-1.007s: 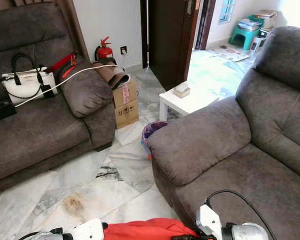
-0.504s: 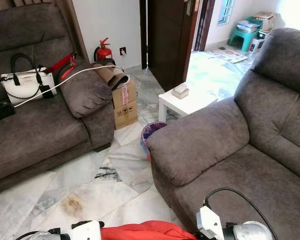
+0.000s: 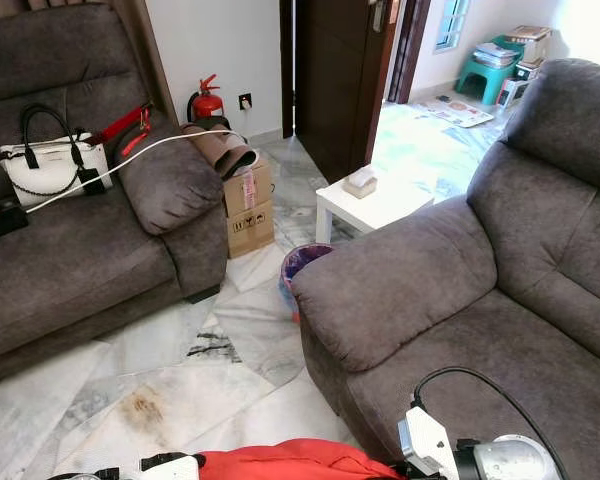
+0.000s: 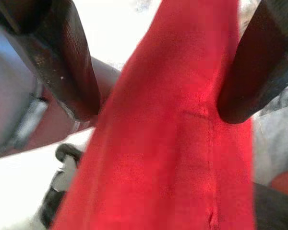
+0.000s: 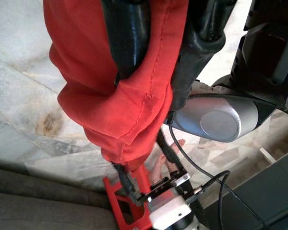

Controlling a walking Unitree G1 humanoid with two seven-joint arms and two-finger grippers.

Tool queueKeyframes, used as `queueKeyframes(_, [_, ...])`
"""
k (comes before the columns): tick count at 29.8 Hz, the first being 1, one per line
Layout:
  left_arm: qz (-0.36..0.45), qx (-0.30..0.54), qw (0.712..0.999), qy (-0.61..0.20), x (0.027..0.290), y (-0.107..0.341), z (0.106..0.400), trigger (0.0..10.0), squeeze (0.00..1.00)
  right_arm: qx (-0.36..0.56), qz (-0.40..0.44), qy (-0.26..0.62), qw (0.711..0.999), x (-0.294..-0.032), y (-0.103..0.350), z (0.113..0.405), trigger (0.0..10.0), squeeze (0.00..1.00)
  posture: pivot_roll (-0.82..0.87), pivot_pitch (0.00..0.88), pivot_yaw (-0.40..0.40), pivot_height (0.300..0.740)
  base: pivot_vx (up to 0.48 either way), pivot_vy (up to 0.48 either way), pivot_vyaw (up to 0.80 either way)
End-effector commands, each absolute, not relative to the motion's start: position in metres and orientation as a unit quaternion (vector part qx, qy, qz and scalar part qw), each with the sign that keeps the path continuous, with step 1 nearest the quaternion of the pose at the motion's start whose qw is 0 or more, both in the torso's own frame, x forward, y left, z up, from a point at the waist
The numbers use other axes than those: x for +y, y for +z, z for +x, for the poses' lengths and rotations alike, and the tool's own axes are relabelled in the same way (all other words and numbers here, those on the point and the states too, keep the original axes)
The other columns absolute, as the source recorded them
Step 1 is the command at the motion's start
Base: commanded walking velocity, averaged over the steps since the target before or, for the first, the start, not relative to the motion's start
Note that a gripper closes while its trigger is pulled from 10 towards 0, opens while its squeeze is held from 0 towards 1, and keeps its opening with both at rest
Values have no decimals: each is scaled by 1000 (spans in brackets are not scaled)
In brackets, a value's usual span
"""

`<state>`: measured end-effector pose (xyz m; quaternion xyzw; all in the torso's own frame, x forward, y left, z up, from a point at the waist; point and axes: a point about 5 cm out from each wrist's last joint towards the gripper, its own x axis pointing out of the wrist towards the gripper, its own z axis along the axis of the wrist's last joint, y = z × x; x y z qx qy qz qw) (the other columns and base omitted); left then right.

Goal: Move the pillow to the sofa from floor

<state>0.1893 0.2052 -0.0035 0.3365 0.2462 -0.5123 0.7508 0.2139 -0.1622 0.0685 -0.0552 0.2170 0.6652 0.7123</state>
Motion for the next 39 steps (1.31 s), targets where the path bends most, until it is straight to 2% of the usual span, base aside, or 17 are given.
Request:
queueKeyframes(1, [350, 263, 739, -512, 210, -10, 184, 10000, 1000, 156, -53, 688, 706, -152, 90, 218, 10000, 0, 24, 77, -4, 740, 0, 0, 0])
queueKeyframes(2, [352, 261, 742, -509, 210, -10, 185, 10000, 1000, 155, -53, 689, 706, -153, 91, 217, 10000, 0, 24, 76, -5, 740, 0, 0, 0])
queueKeyframes(3, [356, 255, 743, -506, 209, -10, 186, 10000, 176, 155, -53, 689, 705, -153, 93, 216, 10000, 0, 24, 76, -6, 740, 0, 0, 0])
queueKeyframes(4, [359, 252, 744, -504, 209, -9, 187, 10000, 0, 156, -53, 690, 705, -153, 94, 216, 10000, 0, 24, 77, -6, 740, 0, 0, 0])
queueKeyframes(9, [384, 242, 751, -479, 212, -9, 194, 10000, 0, 151, -50, 690, 706, -154, 99, 215, 10000, 0, 22, 77, -9, 740, 0, 0, 0])
queueKeyframes(13, [395, 242, 771, -436, 222, -7, 203, 10000, 0, 153, -58, 680, 714, -157, 101, 218, 10000, 0, 28, 80, -13, 740, 0, 0, 0])
queueKeyframes(17, [412, 255, 758, -438, 227, -11, 200, 10000, 0, 155, -60, 677, 717, -160, 103, 219, 10000, 0, 24, 83, -15, 740, 0, 0, 0])
queueKeyframes(22, [397, 257, 767, -434, 225, -15, 197, 10000, 0, 156, -61, 673, 721, -166, 108, 218, 10000, 0, 15, 83, -14, 740, 0, 0, 0])
queueKeyframes(23, [394, 256, 768, -434, 224, -15, 197, 0, 0, 158, -61, 671, 722, -167, 107, 217, 10000, 0, 15, 84, -15, 740, 0, 0, 0])
queueKeyframes(39, [407, 219, 789, -405, 217, -11, 212, 0, 0, 160, -61, 664, 728, -166, 107, 217, 10000, 0, 10, 88, -17, 740, 0, 0, 0])
